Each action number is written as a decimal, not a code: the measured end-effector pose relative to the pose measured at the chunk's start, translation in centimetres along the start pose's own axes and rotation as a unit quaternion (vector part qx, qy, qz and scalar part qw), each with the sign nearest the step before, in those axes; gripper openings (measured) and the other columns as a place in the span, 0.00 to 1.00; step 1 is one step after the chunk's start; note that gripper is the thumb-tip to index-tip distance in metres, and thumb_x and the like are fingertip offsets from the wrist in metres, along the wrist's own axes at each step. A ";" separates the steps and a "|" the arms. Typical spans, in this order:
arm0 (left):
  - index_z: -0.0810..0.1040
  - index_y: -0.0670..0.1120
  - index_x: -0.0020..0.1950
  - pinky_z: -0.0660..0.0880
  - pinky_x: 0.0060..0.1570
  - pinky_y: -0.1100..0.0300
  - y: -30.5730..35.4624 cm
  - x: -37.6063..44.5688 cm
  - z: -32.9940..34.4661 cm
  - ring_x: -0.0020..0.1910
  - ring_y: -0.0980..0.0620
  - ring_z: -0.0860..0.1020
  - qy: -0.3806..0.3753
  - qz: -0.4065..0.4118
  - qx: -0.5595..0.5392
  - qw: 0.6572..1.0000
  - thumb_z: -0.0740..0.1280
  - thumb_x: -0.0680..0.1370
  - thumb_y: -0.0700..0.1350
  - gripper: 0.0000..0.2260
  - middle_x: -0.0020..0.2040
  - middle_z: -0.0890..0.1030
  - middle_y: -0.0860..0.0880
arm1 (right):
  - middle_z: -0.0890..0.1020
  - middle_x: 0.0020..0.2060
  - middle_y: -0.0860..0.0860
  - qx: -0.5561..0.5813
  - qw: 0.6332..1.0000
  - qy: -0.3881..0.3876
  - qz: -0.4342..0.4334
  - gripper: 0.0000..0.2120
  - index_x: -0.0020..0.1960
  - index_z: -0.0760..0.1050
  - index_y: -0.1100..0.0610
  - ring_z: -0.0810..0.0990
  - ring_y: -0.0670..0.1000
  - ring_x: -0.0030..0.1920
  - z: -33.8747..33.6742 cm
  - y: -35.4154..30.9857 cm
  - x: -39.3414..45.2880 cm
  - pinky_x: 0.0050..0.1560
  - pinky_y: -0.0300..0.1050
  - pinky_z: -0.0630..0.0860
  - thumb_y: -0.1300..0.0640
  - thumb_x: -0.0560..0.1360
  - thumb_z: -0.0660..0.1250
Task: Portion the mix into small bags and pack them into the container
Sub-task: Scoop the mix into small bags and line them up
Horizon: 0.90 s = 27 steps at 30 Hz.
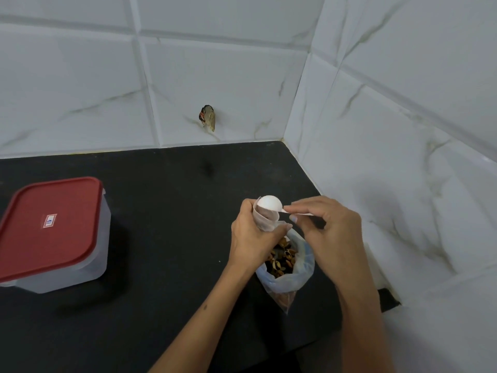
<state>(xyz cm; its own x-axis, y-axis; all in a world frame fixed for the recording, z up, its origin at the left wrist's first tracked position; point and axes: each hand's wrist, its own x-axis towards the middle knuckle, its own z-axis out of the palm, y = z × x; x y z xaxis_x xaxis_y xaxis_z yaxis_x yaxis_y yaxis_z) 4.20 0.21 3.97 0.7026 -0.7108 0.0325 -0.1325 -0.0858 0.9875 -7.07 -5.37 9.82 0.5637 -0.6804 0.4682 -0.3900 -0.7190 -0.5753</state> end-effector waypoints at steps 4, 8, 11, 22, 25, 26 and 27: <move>0.71 0.49 0.53 0.71 0.35 0.73 -0.4 0.3 -0.5 0.43 0.59 0.77 0.006 0.009 0.027 1.000 0.78 0.66 0.48 0.21 0.46 0.77 0.55 | 0.82 0.46 0.44 0.063 0.993 0.010 0.095 0.11 0.54 0.82 0.51 0.79 0.40 0.46 -0.8 -0.4 0.1 0.46 0.28 0.75 0.60 0.74 0.69; 0.71 0.49 0.53 0.71 0.34 0.73 -1.1 0.7 -1.8 0.43 0.61 0.76 0.036 -0.015 0.049 0.998 0.77 0.67 0.48 0.20 0.45 0.76 0.55 | 0.82 0.49 0.48 -0.020 0.975 -0.104 0.195 0.12 0.57 0.80 0.52 0.75 0.40 0.43 -0.6 1.4 -0.1 0.42 0.28 0.69 0.61 0.75 0.66; 0.70 0.49 0.53 0.68 0.33 0.69 -1.7 1.2 -2.6 0.41 0.61 0.74 0.023 -0.066 0.084 0.994 0.77 0.68 0.50 0.20 0.45 0.75 0.55 | 0.81 0.55 0.49 -0.136 0.939 -0.184 0.257 0.13 0.59 0.78 0.52 0.77 0.43 0.49 1.6 2.7 -0.5 0.45 0.31 0.71 0.61 0.76 0.65; 0.73 0.47 0.58 0.78 0.55 0.47 -4.3 1.1 -1.9 0.54 0.49 0.78 -0.064 -0.234 0.029 0.970 0.77 0.65 0.44 0.24 0.53 0.78 0.47 | 0.78 0.57 0.52 -0.180 0.911 -0.178 0.327 0.17 0.64 0.74 0.56 0.78 0.49 0.55 7.2 3.2 -0.9 0.54 0.43 0.78 0.59 0.75 0.67; 0.75 0.48 0.50 0.79 0.51 0.53 -4.3 1.2 -1.7 0.48 0.51 0.80 -0.055 -0.250 -0.032 0.966 0.75 0.67 0.38 0.15 0.48 0.80 0.47 | 0.78 0.59 0.51 -0.121 0.925 -0.171 0.317 0.16 0.63 0.75 0.53 0.77 0.48 0.57 7.5 3.3 -1.4 0.57 0.44 0.77 0.60 0.76 0.66; 0.76 0.48 0.49 0.78 0.49 0.55 -4.2 1.2 -1.7 0.47 0.52 0.80 -0.054 -0.253 -0.046 0.965 0.73 0.68 0.36 0.14 0.46 0.81 0.47 | 0.78 0.59 0.51 -0.109 0.928 -0.173 0.311 0.15 0.62 0.76 0.53 0.77 0.48 0.57 7.6 3.5 -1.5 0.58 0.44 0.76 0.60 0.76 0.66; 0.77 0.46 0.49 0.78 0.48 0.56 -4.0 1.1 -1.7 0.47 0.51 0.80 -0.054 -0.254 -0.059 0.964 0.73 0.68 0.35 0.13 0.46 0.81 0.46 | 0.78 0.58 0.50 -0.098 0.930 -0.173 0.308 0.14 0.61 0.77 0.52 0.77 0.48 0.57 7.5 3.6 -1.7 0.57 0.42 0.76 0.60 0.76 0.66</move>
<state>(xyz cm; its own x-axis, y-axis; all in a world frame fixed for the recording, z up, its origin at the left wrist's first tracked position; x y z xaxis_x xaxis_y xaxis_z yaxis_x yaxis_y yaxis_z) 6.69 0.91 0.27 0.5780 -0.6667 -0.4706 0.2942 -0.3676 0.8822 -3.92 -5.77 1.91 0.3765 -0.9103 -0.1722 -0.8229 -0.2433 -0.5135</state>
